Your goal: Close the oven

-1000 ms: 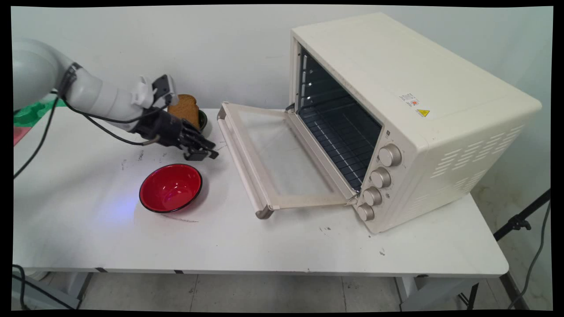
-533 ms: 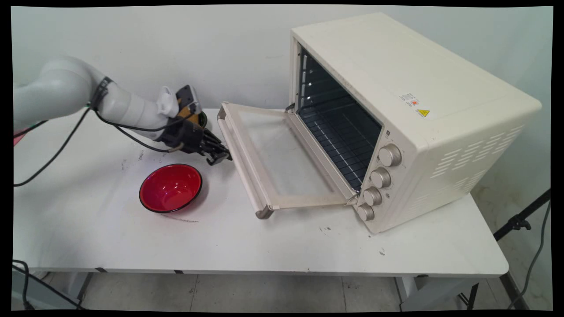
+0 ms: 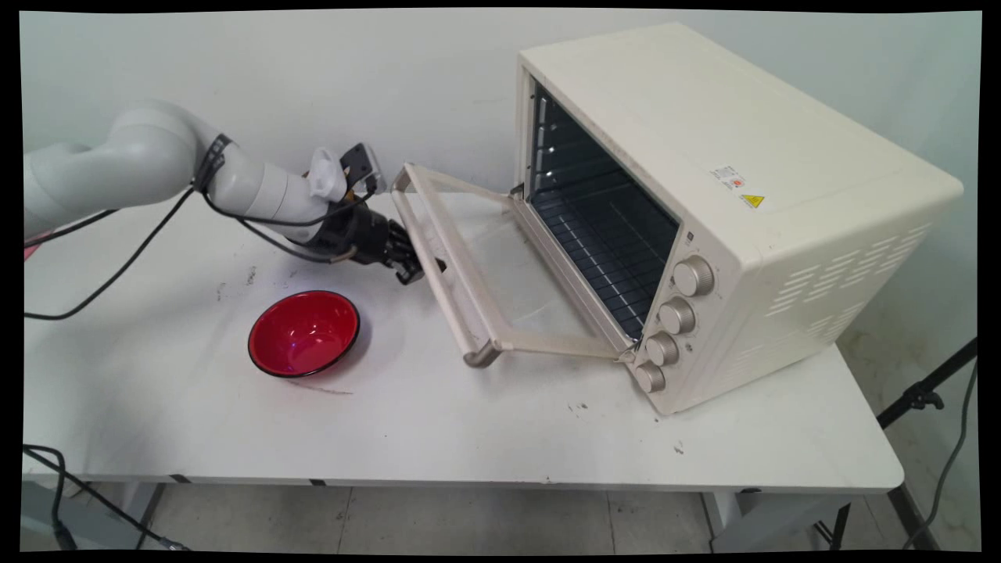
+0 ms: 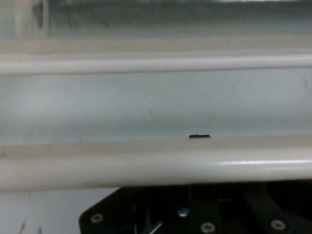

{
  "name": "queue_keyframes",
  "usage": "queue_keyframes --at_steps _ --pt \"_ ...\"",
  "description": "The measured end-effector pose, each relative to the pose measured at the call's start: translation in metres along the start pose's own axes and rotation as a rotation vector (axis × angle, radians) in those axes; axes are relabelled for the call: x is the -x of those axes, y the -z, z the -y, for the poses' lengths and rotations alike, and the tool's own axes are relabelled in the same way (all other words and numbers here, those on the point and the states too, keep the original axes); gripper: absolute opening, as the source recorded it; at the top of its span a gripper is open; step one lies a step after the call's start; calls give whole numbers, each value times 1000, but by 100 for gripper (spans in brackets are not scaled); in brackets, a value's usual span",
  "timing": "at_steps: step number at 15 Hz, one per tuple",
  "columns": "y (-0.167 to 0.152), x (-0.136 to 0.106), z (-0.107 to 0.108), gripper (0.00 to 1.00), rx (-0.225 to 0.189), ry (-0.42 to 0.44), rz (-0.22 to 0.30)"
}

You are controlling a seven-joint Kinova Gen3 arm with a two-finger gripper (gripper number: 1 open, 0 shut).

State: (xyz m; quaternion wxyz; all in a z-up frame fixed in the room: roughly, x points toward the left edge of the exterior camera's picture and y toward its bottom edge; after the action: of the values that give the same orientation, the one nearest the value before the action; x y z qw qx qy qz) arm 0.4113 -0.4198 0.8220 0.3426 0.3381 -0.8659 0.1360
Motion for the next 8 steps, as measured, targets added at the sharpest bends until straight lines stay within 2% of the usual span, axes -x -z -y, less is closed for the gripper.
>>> queue_keyframes --at_steps 8 --pt "26 -54 2 0 -8 -21 -93"
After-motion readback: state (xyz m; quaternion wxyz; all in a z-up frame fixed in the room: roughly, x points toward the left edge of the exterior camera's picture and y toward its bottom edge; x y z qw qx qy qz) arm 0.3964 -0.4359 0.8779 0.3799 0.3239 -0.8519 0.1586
